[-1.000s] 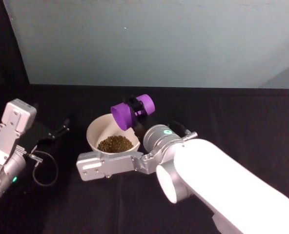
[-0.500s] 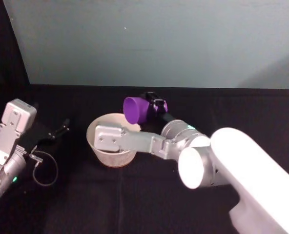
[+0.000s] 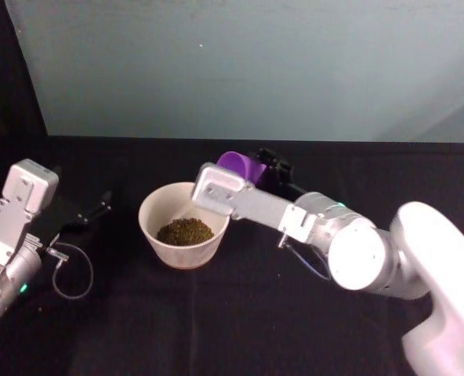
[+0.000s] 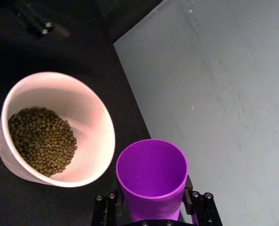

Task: Pick up the cup and pour the mung beans from the cup into the bowl.

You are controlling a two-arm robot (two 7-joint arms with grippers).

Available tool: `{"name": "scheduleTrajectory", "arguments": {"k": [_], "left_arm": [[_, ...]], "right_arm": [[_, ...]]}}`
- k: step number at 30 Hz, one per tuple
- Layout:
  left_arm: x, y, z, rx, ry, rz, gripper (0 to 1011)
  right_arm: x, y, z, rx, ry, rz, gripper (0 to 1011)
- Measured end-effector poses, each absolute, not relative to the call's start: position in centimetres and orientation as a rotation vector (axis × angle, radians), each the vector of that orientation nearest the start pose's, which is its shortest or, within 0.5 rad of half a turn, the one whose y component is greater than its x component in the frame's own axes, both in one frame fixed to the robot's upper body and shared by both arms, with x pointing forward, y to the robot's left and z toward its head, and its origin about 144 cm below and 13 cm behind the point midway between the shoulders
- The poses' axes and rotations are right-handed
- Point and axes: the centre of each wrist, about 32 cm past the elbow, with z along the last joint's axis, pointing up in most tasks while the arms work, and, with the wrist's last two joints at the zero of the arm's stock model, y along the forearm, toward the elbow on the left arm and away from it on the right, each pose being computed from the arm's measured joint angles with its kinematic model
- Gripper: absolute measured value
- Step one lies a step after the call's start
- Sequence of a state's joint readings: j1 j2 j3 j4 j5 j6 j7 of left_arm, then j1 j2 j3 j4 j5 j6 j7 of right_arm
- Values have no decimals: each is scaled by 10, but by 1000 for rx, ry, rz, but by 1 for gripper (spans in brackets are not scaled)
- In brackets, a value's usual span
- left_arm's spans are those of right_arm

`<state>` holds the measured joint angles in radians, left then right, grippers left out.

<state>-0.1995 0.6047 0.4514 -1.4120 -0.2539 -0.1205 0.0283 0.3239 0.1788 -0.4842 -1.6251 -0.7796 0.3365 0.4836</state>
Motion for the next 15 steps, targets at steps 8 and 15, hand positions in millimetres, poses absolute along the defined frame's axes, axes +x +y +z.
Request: {"name": "scheduleTrajectory", "arguments": {"k": [8,15], "left_arm": [[489,310,1140,304,-285,1248,1011],[489,310,1140,304,-285,1248,1011]], "right_arm": [[503,-148,1237,-721,-610,-892,726],[500,-164,1227,-609,-479,-921,726]]}}
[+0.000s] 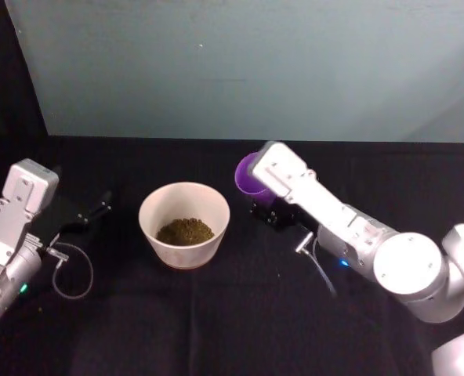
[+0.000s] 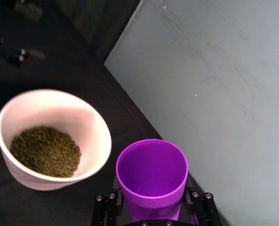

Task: Pick up the cup and pour the mung beans from the cup into the bowl.

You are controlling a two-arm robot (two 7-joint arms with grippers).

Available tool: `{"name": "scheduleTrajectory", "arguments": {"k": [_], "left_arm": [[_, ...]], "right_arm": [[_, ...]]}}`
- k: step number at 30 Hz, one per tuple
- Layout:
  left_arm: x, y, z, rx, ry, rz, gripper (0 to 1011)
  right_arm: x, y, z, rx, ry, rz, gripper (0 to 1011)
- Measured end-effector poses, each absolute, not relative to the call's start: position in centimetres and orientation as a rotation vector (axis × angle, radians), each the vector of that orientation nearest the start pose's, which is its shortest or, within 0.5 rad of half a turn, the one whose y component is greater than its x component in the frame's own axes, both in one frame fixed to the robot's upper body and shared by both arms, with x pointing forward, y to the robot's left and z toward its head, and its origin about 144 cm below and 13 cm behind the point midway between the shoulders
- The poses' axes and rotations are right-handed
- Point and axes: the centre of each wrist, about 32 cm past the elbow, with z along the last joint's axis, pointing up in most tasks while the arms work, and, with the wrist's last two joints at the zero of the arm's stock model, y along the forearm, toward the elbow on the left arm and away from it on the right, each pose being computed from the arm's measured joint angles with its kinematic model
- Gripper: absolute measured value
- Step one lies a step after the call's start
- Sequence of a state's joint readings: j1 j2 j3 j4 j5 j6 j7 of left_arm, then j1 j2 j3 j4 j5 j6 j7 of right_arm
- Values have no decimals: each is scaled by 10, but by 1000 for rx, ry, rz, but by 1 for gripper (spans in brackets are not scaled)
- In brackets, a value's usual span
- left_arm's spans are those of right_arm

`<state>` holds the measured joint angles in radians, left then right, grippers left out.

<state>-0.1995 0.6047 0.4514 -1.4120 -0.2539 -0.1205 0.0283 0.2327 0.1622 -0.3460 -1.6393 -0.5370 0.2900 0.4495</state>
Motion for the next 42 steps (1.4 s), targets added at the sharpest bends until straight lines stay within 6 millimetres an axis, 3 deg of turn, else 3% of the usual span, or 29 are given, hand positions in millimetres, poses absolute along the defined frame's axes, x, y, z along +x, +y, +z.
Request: {"name": "scheduleTrajectory", "arguments": {"k": [8,21,34,42], "left_arm": [[489,310,1140,305,-285,1248,1011],[489,310,1140,305,-285,1248,1011],[489,310,1140,304,-285,1248,1011],[489,310,1140,304,-285,1248,1011]], "right_arm": [[502,-181,1203,-444,-275,-959,726],[507,-192,1171,-260,-58,-1009,726],[530,-203,1150,-196,-35,-914,726],[531,-202,1140,-190,-6,-906,726]]}}
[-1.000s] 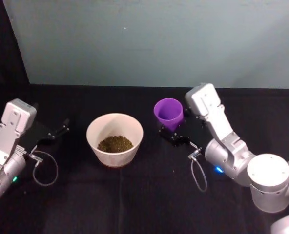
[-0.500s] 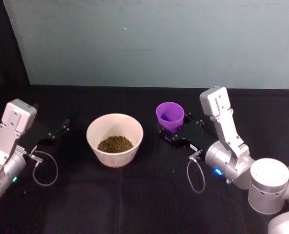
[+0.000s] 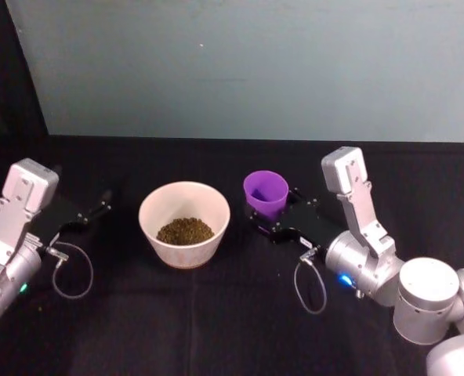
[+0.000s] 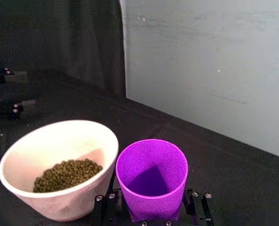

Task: Pick up the cup and pour the mung beans from the cup into the bowl.

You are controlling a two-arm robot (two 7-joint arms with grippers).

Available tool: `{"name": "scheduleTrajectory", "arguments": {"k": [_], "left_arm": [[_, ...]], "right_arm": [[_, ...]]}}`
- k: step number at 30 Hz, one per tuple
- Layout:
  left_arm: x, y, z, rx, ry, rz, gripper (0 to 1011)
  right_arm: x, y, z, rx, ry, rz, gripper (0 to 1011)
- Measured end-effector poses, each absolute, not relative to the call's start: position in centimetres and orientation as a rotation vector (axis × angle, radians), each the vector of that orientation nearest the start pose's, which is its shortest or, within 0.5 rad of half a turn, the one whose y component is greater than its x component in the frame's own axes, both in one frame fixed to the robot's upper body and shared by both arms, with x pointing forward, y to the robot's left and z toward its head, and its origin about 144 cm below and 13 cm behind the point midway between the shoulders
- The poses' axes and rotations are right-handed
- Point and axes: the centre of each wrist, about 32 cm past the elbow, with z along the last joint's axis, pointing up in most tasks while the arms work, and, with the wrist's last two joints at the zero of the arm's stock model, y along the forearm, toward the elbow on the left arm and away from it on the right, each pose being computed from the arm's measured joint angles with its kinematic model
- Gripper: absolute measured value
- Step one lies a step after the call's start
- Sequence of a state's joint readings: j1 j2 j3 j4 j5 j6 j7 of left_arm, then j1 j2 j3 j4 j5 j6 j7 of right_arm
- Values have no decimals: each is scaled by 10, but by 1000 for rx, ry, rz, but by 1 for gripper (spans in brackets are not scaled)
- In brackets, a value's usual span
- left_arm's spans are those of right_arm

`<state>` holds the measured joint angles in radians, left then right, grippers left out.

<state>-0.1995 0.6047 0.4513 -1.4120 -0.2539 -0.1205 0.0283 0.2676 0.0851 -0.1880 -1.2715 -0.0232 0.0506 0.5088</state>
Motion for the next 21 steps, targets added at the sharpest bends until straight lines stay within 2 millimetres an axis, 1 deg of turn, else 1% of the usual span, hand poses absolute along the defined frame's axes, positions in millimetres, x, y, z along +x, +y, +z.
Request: {"name": "scheduleTrajectory", "arguments": {"k": [8,17,21], "left_arm": [[489,310,1140,305,-285,1248,1011],[489,310,1140,304,-285,1248,1011],[489,310,1140,305,-285,1248,1011]], "right_arm": [[525,-205,1138,-209,15,-925,726],[524,-205,1137,-209,20,-929,726],[522,-204,1140,-214,16,-940,785]]}}
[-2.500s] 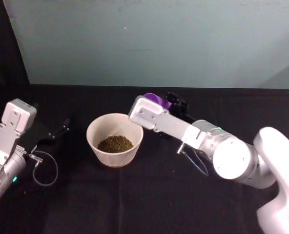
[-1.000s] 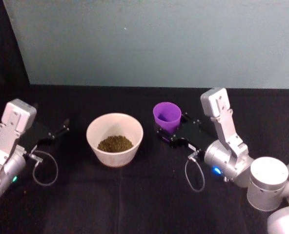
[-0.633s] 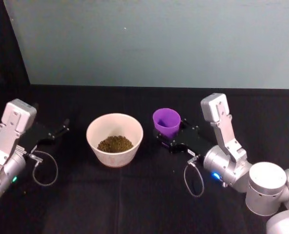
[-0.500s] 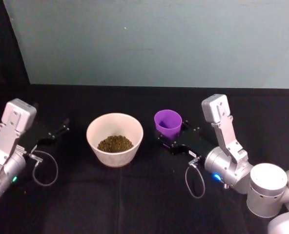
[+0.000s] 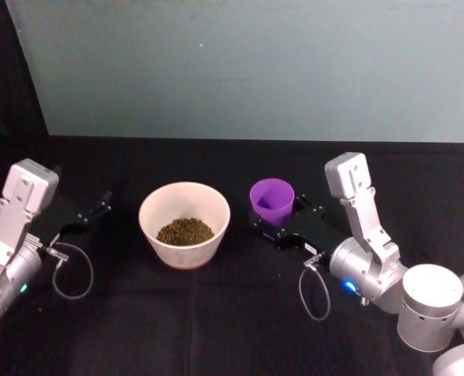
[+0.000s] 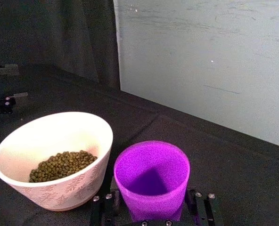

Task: Pick up the cup and pour the mung beans from the cup into the bowl.

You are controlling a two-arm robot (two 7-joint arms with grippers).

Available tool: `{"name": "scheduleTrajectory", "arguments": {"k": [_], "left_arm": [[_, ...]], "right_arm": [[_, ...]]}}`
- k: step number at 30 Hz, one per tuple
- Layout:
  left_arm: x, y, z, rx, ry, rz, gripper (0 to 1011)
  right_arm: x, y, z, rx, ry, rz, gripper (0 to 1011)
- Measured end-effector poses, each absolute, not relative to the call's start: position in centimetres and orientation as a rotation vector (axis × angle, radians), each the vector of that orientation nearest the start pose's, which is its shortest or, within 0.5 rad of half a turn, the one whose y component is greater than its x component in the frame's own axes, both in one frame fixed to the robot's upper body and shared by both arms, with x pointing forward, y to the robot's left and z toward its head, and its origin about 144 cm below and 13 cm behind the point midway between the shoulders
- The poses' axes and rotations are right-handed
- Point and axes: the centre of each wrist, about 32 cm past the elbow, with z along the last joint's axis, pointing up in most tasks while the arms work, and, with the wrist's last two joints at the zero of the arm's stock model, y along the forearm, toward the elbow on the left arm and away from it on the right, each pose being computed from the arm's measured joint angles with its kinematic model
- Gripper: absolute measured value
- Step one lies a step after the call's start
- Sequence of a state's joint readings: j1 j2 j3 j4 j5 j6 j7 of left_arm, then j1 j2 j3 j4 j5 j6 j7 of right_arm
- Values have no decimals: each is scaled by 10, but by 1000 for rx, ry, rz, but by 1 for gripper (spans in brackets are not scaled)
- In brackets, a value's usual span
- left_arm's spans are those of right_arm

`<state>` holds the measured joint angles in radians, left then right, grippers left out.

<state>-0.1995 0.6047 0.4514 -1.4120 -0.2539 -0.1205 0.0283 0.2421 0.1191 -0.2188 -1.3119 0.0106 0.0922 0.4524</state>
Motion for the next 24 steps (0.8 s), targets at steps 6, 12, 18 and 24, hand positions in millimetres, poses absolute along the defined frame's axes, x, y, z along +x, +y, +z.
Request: {"name": "scheduleTrajectory", "arguments": {"k": [6,12,18,24], "left_arm": [[489,310,1140,304,-285,1248,1011],[489,310,1140,304,-285,1248,1011],[489,310,1140,304,-285,1248,1011],[489,310,1140,304,-285,1248,1012]], "right_arm": [[519,-204,1144,-224,6,-955,951],[517,-204,1149,-218,-4,-958,1002],[515,-204,1160,-189,-31,-963,1003],[513,-205,1171,-164,-55,-967,1003]]}}
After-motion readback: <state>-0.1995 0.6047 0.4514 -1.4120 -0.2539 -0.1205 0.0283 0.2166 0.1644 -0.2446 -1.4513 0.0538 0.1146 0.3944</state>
